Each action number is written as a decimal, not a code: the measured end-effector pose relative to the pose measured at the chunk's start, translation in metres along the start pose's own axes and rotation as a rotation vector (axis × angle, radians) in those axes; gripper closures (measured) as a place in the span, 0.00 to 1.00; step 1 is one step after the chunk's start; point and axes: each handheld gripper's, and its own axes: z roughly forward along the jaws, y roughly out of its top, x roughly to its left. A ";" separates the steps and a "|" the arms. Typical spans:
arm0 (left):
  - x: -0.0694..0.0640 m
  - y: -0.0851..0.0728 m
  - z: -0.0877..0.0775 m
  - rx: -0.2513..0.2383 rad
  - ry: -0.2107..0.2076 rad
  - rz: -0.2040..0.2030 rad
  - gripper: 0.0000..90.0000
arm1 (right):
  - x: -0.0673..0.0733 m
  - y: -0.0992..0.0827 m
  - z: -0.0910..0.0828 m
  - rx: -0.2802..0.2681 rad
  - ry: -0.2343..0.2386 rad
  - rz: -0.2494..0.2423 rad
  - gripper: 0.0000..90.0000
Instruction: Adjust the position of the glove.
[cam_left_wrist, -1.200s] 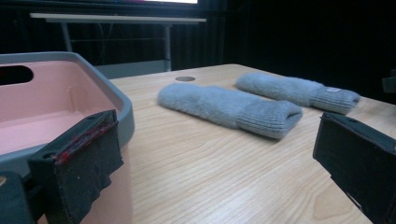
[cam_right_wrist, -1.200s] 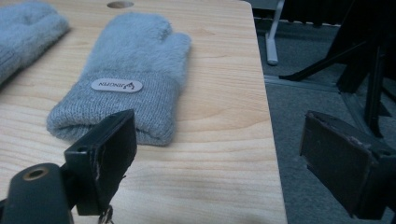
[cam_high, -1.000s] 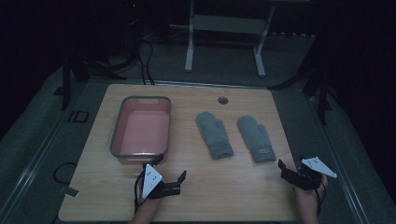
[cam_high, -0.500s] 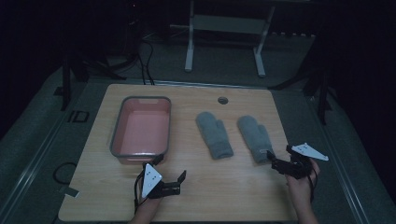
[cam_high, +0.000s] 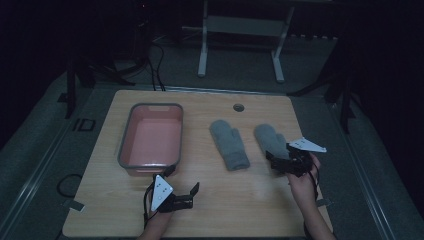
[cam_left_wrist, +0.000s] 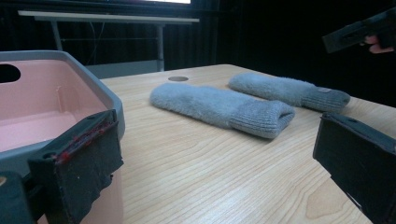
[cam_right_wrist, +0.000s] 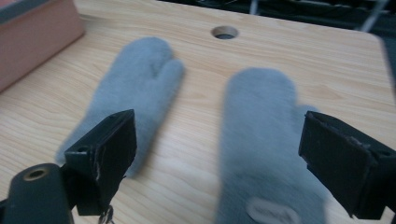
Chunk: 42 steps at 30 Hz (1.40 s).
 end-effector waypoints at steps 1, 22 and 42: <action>0.000 0.000 0.000 0.000 -0.001 -0.002 0.01 | 0.002 0.002 0.004 0.008 0.008 0.002 0.13; 0.001 0.000 0.000 -0.002 -0.016 -0.013 0.01 | 0.051 0.043 0.087 0.106 0.104 -0.037 0.16; 0.002 0.000 0.000 -0.002 -0.024 -0.027 0.01 | 0.083 0.030 0.162 0.210 0.069 -0.097 0.47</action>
